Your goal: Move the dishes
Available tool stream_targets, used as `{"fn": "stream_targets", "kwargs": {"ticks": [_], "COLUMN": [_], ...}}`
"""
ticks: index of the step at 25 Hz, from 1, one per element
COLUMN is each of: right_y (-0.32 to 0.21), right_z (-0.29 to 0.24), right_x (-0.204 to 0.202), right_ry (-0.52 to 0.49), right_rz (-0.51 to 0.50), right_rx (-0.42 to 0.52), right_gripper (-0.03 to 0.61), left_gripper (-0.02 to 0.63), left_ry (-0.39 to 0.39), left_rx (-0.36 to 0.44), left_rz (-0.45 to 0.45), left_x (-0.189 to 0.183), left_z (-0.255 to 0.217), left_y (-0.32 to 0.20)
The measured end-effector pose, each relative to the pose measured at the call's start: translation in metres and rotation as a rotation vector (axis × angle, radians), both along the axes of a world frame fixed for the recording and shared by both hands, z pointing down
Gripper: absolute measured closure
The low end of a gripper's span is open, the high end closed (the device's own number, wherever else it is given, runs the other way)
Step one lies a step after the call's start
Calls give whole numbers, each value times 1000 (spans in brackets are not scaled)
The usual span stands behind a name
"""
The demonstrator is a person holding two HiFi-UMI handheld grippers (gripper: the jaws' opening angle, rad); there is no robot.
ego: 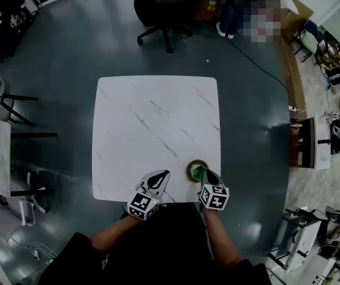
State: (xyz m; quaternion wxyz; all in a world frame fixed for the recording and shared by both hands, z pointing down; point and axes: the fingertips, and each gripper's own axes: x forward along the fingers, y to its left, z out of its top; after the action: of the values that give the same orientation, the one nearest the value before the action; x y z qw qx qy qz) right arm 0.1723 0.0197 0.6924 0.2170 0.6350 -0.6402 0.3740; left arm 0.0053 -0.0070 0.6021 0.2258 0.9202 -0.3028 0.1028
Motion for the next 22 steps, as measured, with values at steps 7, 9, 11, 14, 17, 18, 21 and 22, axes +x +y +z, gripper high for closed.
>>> {"fn": "stream_targets", "kwargs": {"ticks": [7, 9, 11, 14, 17, 18, 21, 22], "right_y": [-12, -17, -23, -37, -51, -55, -67, -70], "right_z": [-22, -22, -20, -12, -2, 1, 9, 12], "right_x": [-48, -66, -83, -110, -133, -139, -152, -156], "right_ry": [-13, -16, -20, -34, -48, -49, -46, -44], "right_rz": [-27, -47, -66, -86, -91, -89, -71, -67], "right_rx": [35, 35, 34, 28, 15, 12, 4, 0], "right_gripper": [549, 549, 549, 549, 549, 549, 549, 549], "left_gripper": [597, 595, 597, 595, 597, 595, 595, 597], "left_ry": [13, 14, 11, 3, 3, 2, -4, -4], "left_rx": [21, 22, 24, 21, 9, 8, 14, 13], "left_rz": [-12, -31, -48, -75, -100, -102, -101, -102], "left_x": [-34, -49, -65, -94, -120, -128, -147, -152], "left_z": [-2, -2, -2, 3, 6, 7, 11, 12], "left_y": [-9, -12, -15, -18, -20, -20, -20, -20]}}
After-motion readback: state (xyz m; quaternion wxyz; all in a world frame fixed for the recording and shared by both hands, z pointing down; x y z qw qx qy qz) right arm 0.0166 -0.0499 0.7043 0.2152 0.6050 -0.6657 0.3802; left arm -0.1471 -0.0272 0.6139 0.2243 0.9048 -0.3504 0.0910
